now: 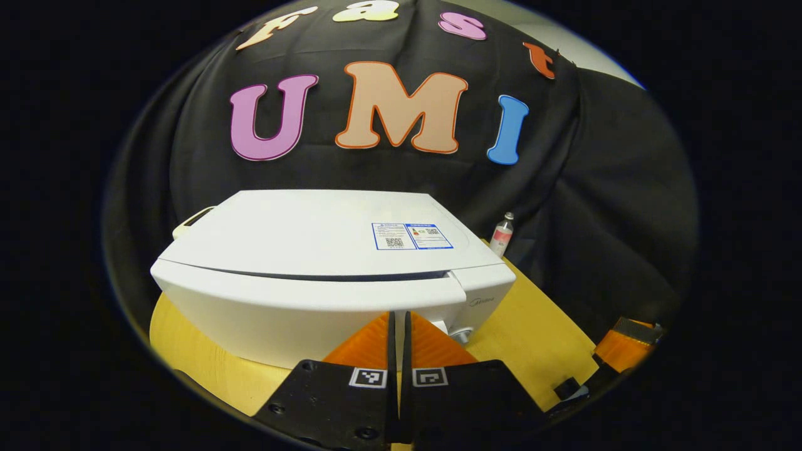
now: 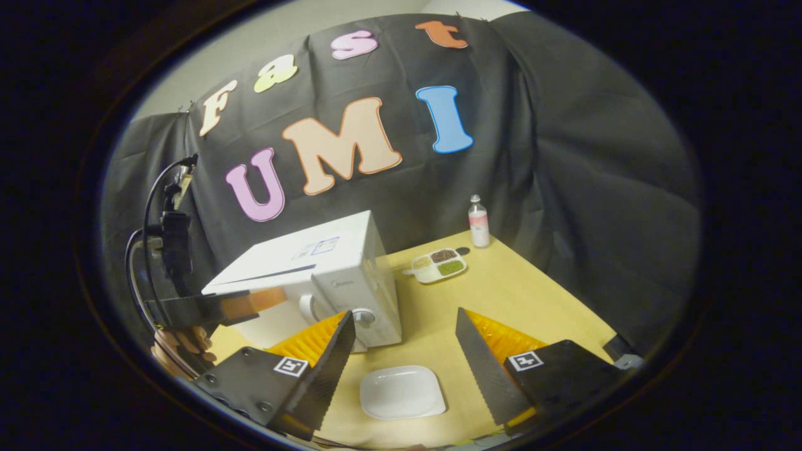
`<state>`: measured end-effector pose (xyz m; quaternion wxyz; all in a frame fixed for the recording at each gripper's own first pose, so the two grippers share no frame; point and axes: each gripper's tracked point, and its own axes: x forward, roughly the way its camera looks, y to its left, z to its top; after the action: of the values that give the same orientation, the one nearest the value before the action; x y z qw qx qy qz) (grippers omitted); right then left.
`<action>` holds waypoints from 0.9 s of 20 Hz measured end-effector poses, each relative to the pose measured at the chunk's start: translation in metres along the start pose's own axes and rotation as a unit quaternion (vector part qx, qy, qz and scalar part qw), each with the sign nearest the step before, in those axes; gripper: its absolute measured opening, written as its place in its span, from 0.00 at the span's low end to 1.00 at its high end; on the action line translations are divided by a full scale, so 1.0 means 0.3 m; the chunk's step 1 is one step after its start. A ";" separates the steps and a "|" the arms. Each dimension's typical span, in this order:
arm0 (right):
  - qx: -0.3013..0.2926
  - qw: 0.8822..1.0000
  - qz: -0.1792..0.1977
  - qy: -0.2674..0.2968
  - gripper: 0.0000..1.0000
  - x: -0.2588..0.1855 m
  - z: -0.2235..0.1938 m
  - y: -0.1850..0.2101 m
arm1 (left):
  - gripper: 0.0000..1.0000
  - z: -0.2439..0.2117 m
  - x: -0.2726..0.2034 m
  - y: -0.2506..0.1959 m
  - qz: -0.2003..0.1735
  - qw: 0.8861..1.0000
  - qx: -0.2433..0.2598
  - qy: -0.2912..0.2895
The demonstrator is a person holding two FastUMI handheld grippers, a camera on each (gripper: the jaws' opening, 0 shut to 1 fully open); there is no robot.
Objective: Open the microwave oven with the left hand, put the food in, and close the microwave oven.
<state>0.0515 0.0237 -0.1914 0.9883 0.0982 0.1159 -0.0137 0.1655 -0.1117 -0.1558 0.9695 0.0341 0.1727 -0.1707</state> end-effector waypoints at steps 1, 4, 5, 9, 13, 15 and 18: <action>-0.001 1.000 0.002 0.003 0.91 0.004 -0.005 0.005 | 0.01 0.001 0.002 0.001 0.001 1.000 -0.005 -0.001; 0.000 1.000 0.010 0.005 0.99 0.015 -0.004 0.024 | 0.01 0.004 0.003 0.001 0.007 1.000 -0.012 -0.006; 0.000 1.000 0.011 0.007 0.99 0.022 -0.008 0.026 | 0.01 0.011 0.002 0.000 0.008 1.000 -0.017 -0.010; 0.000 1.000 0.010 0.012 0.99 0.035 -0.017 0.031 | 0.00 0.022 0.010 0.006 0.008 0.999 -0.027 -0.019; 0.000 1.000 0.009 0.015 0.99 0.037 -0.021 0.035 | 0.01 0.011 0.020 -0.009 0.000 0.999 -0.034 -0.016; -0.003 1.000 0.010 0.013 0.99 0.033 -0.016 0.040 | 0.02 0.012 0.027 -0.013 -0.003 0.999 -0.042 -0.019; -0.008 1.000 0.014 0.010 0.99 0.017 -0.014 0.051 | 0.00 0.037 0.049 0.015 0.004 0.998 -0.055 -0.039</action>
<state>0.0564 0.0396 -0.1937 0.9880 0.0920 0.1240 0.0022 0.1835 -0.1134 -0.1504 0.9766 -0.0252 0.1440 -0.1579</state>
